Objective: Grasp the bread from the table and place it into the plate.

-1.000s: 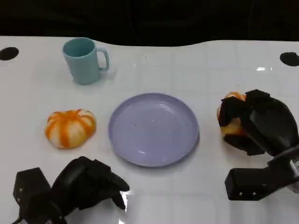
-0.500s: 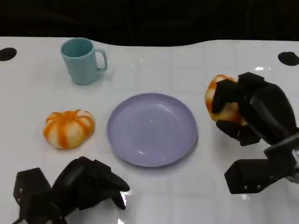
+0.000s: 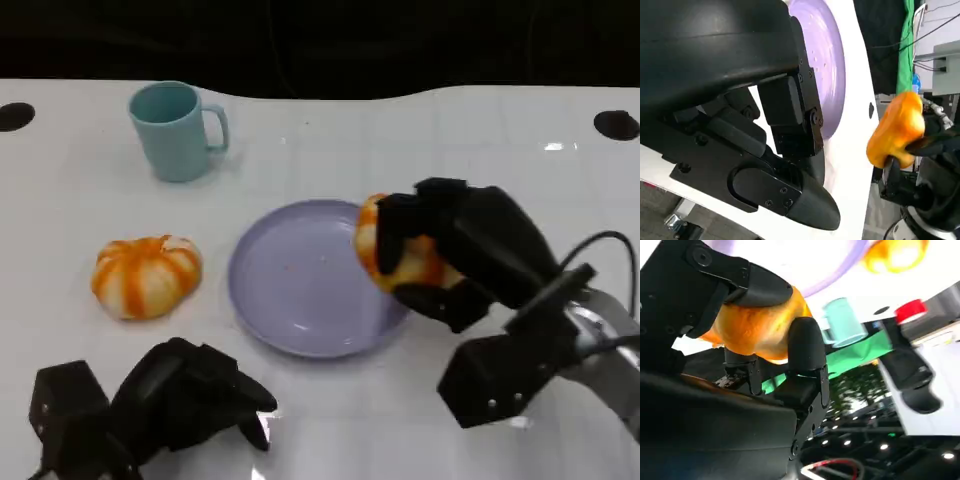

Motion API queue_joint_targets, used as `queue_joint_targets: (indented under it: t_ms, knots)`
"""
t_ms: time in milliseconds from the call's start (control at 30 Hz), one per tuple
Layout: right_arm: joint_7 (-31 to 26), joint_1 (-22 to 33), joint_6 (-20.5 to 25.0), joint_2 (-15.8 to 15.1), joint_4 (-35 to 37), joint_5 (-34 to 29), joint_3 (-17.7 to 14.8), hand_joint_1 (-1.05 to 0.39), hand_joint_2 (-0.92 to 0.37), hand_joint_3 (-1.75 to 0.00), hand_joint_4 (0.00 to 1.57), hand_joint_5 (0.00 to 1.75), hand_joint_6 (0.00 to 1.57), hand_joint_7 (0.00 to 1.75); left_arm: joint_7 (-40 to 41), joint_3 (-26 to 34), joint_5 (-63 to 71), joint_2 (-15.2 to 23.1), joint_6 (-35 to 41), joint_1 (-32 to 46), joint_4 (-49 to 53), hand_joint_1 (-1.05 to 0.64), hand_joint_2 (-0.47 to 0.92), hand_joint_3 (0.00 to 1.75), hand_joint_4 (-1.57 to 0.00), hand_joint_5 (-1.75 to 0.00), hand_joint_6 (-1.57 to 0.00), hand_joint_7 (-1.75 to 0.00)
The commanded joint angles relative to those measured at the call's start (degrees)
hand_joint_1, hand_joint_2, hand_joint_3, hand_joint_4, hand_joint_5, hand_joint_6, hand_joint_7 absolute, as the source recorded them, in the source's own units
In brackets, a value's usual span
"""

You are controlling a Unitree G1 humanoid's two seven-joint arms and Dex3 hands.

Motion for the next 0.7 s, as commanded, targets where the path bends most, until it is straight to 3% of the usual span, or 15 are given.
queue_joint_targets:
  t_ms: [33, 233, 467, 533, 567, 600, 667, 700]
  knots:
    - [1.98, -3.29, -0.9, 2.64, 3.9, 1.31, 0.32, -0.11, -0.21, -1.56, 1.03, 1.75, 0.85, 1.66, -0.41, 0.17, -0.09, 1.18, -0.65, 0.38, 0.48, -1.05, 0.85, 0.0, -1.24, -0.93, -1.57, -0.04]
    - [5.53, -7.2, -1.72, 6.46, 11.67, 3.64, 0.01, -0.09, -0.25, -1.49, 0.99, 1.75, 0.81, 1.64, -0.69, 0.05, -0.18, 1.15, -0.75, 0.34, 0.49, -1.05, 0.86, 0.01, -1.23, -0.92, -1.57, -0.04]
    - [6.73, -8.97, -2.19, 7.83, 16.37, 4.59, -0.01, -0.1, -0.27, -1.47, 0.98, 1.75, 0.82, 1.59, -0.58, -0.07, -0.15, 1.0, -0.8, 0.36, 0.47, -1.05, 0.86, 0.01, -1.22, -0.91, -1.57, -0.04]
    - [7.56, -9.66, -1.7, 8.65, 19.06, 4.83, 0.13, -0.18, -0.42, -1.17, 0.79, 1.55, 0.74, 1.14, -0.58, -0.12, -0.22, 0.75, -0.71, 0.4, 0.42, -1.05, 0.86, 0.0, -1.23, -0.91, -1.56, -0.03]
    - [8.29, -9.82, -1.47, 8.52, 19.61, 4.73, 0.32, -0.21, -0.48, -1.05, 0.74, 1.46, 0.72, 1.0, -0.5, -0.17, -0.17, 0.66, -0.8, 0.44, 0.34, -1.05, 0.86, 0.0, -1.23, -0.91, -1.56, -0.03]
    - [8.73, -9.89, -1.46, 8.31, 19.77, 4.62, 0.41, -0.26, -0.61, -0.76, 0.63, 1.25, 0.63, 0.74, -0.44, -0.19, -0.13, 0.62, -0.88, 0.47, 0.28, -1.05, 0.86, 0.0, -1.23, -0.91, -1.56, -0.03]
    - [9.65, -9.97, -1.41, 7.79, 19.57, 4.21, 0.7, -0.29, -0.74, -0.48, 0.58, 1.12, 0.62, 0.52, -0.39, -0.2, -0.11, 0.55, -1.05, 0.47, 0.3, -1.05, 0.86, 0.0, -1.23, -0.91, -1.56, -0.03]
    - [10.05, -9.98, -1.39, 7.53, 19.31, 4.0, 0.85, -0.38, -0.84, -0.32, 0.45, 0.99, 0.52, 0.4, -0.4, -0.19, -0.13, 0.51, -1.11, 0.45, 0.34, -1.05, 0.86, 0.0, -1.23, -0.91, -1.56, -0.03]
